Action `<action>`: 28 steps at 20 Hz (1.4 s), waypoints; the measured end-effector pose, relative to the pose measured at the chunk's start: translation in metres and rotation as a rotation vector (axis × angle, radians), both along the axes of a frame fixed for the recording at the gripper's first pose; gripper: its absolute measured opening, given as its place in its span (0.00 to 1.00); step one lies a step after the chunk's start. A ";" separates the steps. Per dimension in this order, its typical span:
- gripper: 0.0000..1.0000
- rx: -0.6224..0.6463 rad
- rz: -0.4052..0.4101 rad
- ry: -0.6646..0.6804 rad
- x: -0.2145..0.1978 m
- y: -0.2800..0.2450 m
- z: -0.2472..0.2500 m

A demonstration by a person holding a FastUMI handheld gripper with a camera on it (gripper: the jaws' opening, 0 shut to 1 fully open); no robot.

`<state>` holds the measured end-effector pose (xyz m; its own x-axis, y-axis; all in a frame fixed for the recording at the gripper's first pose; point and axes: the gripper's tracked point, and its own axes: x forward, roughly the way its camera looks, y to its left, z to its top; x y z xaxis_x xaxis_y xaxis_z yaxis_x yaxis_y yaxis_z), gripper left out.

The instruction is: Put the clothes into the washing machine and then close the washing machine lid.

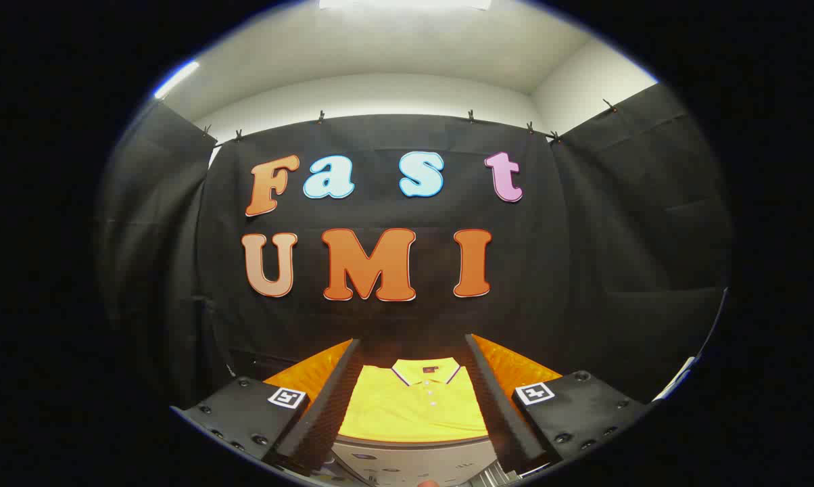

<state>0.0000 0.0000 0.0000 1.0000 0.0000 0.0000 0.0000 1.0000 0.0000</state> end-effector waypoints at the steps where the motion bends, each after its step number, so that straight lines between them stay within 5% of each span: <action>1: 0.97 0.003 0.003 0.000 0.001 -0.001 0.002; 28: 0.97 -0.004 0.033 0.015 0.035 -0.017 -0.003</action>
